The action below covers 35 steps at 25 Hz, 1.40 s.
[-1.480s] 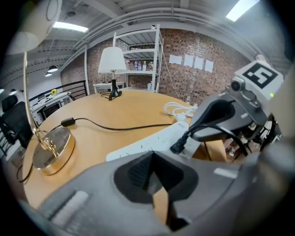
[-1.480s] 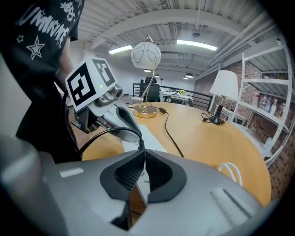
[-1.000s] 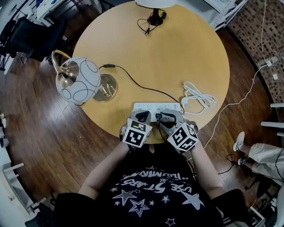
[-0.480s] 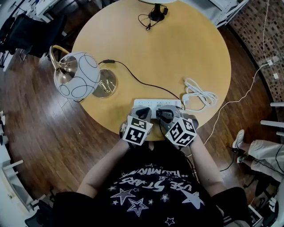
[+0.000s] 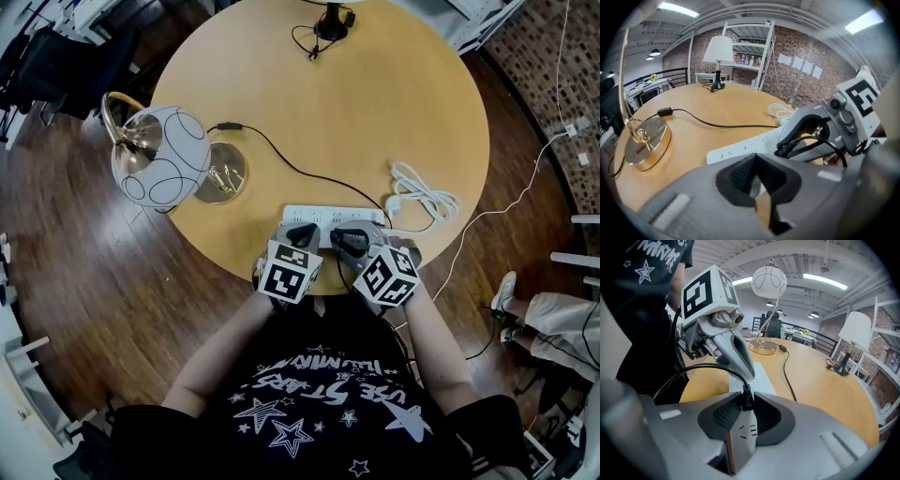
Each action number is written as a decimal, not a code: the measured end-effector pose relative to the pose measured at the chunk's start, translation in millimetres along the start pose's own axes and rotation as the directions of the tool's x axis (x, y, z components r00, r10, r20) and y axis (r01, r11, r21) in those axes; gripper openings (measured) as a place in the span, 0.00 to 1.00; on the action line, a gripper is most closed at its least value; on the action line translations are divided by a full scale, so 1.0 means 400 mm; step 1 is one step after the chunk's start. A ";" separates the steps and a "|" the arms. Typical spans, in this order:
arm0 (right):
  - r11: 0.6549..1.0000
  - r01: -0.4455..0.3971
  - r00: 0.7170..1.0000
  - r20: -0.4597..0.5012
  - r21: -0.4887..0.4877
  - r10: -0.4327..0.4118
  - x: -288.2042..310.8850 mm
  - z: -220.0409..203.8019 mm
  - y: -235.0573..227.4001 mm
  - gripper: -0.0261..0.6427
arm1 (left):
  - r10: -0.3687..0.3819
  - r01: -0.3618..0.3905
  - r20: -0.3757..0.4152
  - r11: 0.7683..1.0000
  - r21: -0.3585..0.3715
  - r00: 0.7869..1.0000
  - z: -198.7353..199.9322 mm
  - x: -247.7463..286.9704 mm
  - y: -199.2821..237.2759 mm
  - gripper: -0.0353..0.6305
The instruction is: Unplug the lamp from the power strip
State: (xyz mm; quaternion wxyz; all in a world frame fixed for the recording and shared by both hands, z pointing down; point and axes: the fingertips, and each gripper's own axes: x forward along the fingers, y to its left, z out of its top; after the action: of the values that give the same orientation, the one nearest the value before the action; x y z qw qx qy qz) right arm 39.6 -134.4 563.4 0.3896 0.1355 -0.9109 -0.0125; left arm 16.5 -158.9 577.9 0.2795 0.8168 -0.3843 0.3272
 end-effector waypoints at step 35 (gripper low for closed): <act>0.986 0.085 0.965 0.235 0.142 -0.117 -0.136 0.103 -0.055 0.17 | 0.003 -0.004 0.059 1.000 0.018 0.998 0.000 -0.001 -0.004 0.06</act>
State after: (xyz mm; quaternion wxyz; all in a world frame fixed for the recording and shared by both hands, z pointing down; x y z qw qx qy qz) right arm 51.1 -145.1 493.5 0.2643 0.2045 -0.9424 0.0109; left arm 17.5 -157.8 577.4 0.2598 0.8279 -0.3910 0.3068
